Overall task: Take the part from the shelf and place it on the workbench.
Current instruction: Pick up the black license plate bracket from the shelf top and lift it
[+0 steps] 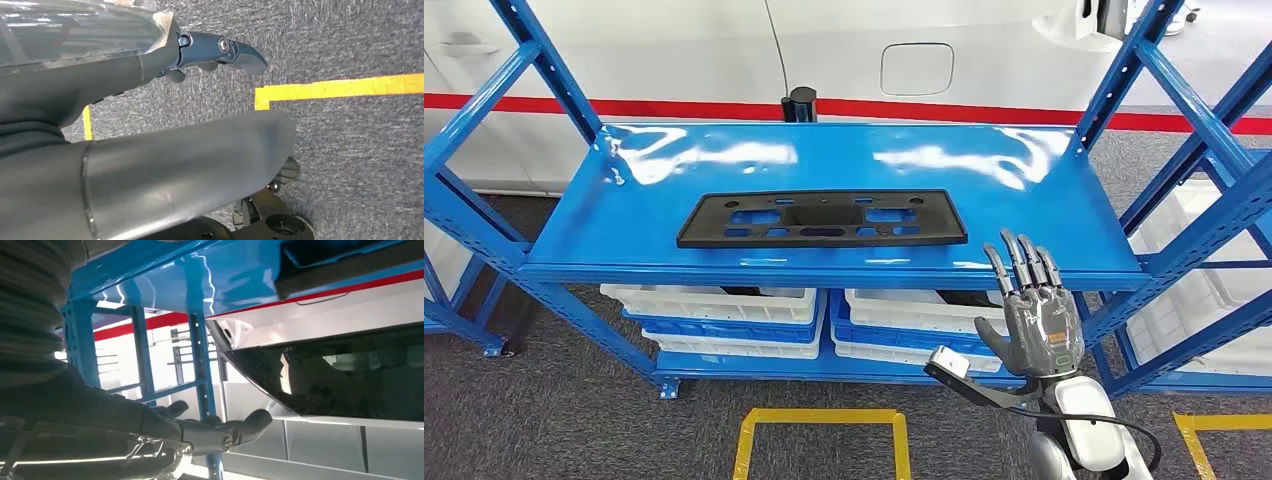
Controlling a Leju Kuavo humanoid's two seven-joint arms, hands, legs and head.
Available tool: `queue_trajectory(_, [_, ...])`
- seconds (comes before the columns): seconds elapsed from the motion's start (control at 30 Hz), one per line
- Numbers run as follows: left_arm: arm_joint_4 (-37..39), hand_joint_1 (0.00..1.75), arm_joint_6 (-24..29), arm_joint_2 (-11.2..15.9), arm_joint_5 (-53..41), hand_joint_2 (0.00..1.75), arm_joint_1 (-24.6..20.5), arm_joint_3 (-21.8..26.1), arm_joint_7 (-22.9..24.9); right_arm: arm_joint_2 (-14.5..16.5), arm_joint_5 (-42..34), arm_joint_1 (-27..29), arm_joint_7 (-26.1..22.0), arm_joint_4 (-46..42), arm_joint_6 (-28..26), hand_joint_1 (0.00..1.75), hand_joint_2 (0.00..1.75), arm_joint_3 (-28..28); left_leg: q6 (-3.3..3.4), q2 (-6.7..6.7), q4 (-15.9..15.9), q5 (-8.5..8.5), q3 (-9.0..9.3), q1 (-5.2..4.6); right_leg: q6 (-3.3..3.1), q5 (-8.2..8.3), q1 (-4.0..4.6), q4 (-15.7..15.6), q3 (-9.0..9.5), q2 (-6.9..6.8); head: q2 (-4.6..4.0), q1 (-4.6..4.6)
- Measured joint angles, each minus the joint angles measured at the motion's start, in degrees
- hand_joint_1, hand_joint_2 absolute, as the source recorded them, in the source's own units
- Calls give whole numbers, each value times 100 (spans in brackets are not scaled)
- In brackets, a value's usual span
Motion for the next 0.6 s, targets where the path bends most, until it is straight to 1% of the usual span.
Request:
queue_trajectory(0.07, [-1,0,6,3,0,0,-2,0,-1,0,2,3,2,-1,-1,0,175,-13,-35,7,30,-38,3,15,-47,-3,-28,-18,28,6,0,-2])
queue_trajectory(0.1, [-2,0,10,3,-1,0,-2,-1,-3,-1,3,6,3,-2,-3,0,175,-25,-65,12,138,-110,-37,28,-94,-14,-43,-30,54,9,0,-9])
queue_trajectory(0.13, [-2,0,14,3,-1,0,-3,-1,-7,-3,3,8,-2,-2,-5,0,175,-31,-94,16,358,-226,-140,40,-139,-28,-62,-42,84,9,0,-19])
queue_trajectory(0.17, [-2,0,16,1,-2,0,-2,-2,-12,-5,-1,10,-13,-2,-9,0,175,-33,-117,17,684,-374,-309,49,-175,-47,-66,-46,109,7,0,-27])
queue_trajectory(0.2, [-2,0,16,-2,-3,0,-2,-2,-16,-7,-9,13,-37,-1,-18,0,175,-34,-134,17,1084,-529,-538,54,-207,-68,-62,-46,128,5,0,-34])
queue_trajectory(0.23, [-2,0,16,-2,-3,0,1,-2,-19,-9,-24,20,-69,-1,-30,0,175,-33,-147,17,1432,-623,-765,59,-228,-86,-55,-45,144,6,0,-34])
queue_trajectory(0.27, [-2,0,15,-2,-4,0,5,-2,-19,-9,-45,31,-105,0,-44,0,175,-31,-153,18,1632,-619,-933,60,-237,-106,-50,-44,162,9,0,-36])
queue_trajectory(0.3, [-2,0,13,0,-6,0,7,-2,-18,-9,-67,43,-143,0,-61,0,175,-29,-149,18,1629,-502,-1005,60,-238,-129,-46,-44,189,16,0,-37])
queue_trajectory(0.33, [-2,0,9,3,-7,0,9,-2,-18,-9,-92,55,-179,0,-74,0,175,-26,-135,19,1401,-285,-958,60,-230,-154,-45,-44,224,24,0,-38])
queue_trajectory(0.37, [-2,0,5,8,-8,0,8,-2,-18,-9,-113,63,-213,0,-85,0,175,-24,-111,19,1032,-27,-828,60,-212,-182,-45,-45,265,32,0,-40])
queue_trajectory(0.4, [-2,0,1,14,-9,0,7,-2,-18,-9,-129,66,-246,-1,-92,0,175,-21,-84,20,658,167,-674,53,-189,-213,-29,-42,303,39,0,-41])
queue_trajectory(0.43, [-2,0,-2,20,-9,0,3,-2,-18,-9,-142,66,-276,-2,-98,0,175,-19,-59,19,374,281,-551,44,-160,-241,-14,-42,327,44,0,-41])
queue_trajectory(0.47, [-2,0,-3,24,-10,0,-1,-2,-17,-10,-149,65,-300,-2,-102,0,175,-17,-36,19,211,319,-479,31,-129,-264,0,-47,342,46,0,-40])
queue_trajectory(0.53, [-2,0,-3,27,-13,0,-8,-2,-17,-11,-159,63,-332,-2,-106,0,175,-13,14,16,137,289,-432,5,-62,-289,11,-75,360,48,0,-40])
queue_trajectory(0.6, [-2,0,-3,25,-13,0,-6,-2,-15,-11,-165,60,-352,-5,-106,0,175,-7,84,19,70,306,-360,17,-10,-334,7,-13,340,39,0,-37])
